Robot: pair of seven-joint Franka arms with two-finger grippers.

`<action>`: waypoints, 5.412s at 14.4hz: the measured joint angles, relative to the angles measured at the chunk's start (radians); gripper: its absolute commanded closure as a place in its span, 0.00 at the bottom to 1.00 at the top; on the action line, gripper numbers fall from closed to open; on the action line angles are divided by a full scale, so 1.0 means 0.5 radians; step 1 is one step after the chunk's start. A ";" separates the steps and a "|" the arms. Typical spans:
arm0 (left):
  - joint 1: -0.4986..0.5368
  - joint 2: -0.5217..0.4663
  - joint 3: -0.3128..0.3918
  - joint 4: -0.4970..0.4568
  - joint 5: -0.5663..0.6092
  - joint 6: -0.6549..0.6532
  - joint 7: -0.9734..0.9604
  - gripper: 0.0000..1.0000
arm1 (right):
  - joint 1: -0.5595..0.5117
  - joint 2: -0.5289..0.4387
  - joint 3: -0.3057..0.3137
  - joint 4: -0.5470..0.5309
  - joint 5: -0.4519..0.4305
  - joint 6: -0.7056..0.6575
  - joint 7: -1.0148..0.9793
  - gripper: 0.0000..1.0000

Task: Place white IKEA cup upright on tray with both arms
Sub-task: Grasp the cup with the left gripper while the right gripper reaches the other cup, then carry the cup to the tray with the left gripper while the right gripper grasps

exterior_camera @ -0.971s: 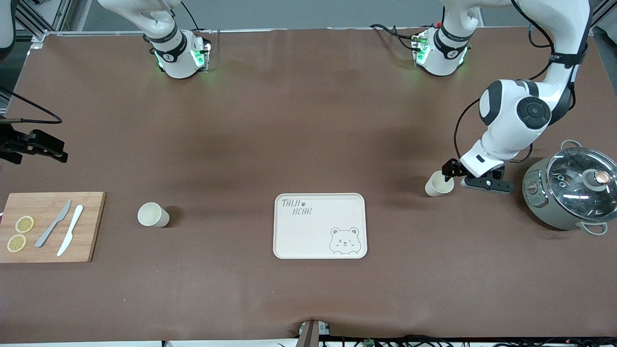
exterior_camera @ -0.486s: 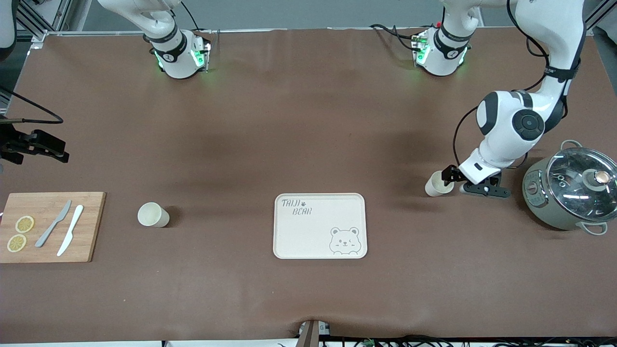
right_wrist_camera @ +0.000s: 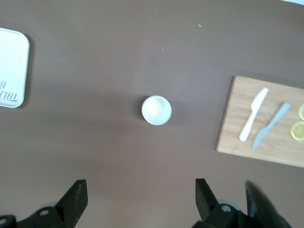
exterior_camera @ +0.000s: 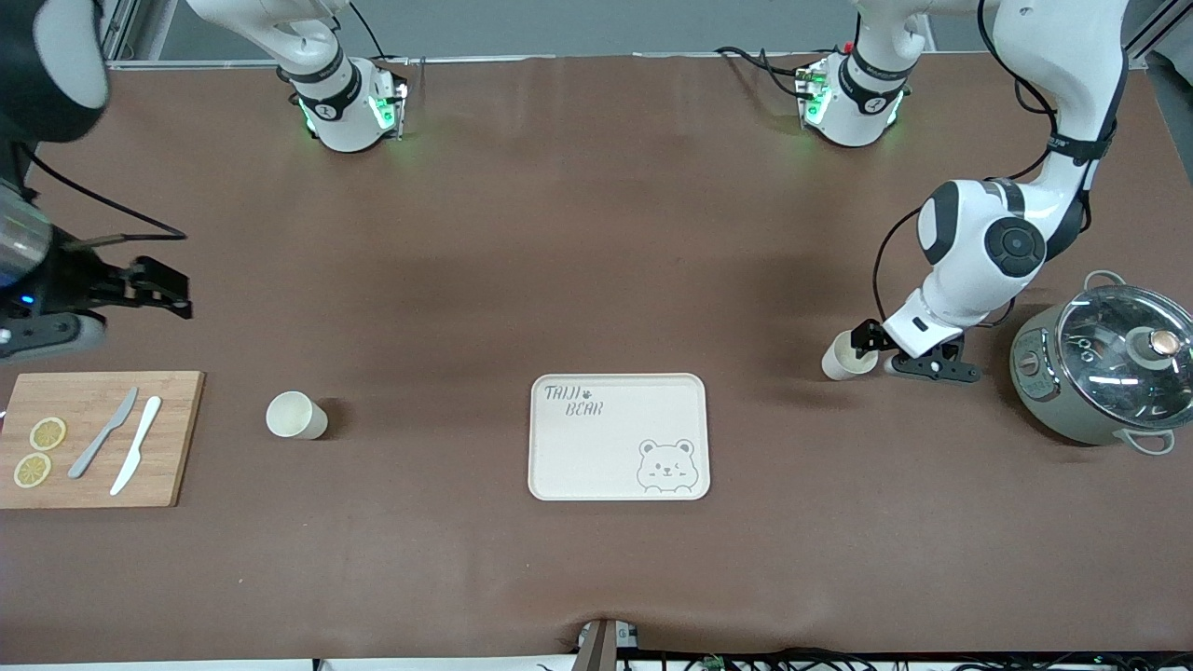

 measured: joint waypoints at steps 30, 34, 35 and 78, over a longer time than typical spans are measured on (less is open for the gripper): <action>-0.019 0.106 -0.019 0.061 0.000 0.131 -0.081 1.00 | -0.280 0.715 -0.009 -0.356 0.088 1.161 -1.090 0.00; -0.080 0.107 -0.039 0.325 0.000 -0.185 -0.264 1.00 | -0.267 0.726 -0.002 -0.465 0.088 1.277 -1.090 0.00; -0.114 0.115 -0.050 0.387 0.000 -0.239 -0.344 1.00 | -0.267 0.737 -0.002 -0.472 0.088 1.291 -1.090 0.00; -0.770 1.004 -0.124 1.590 -0.162 -0.792 -1.607 1.00 | -0.223 0.861 0.006 -0.630 0.088 1.604 -1.125 0.56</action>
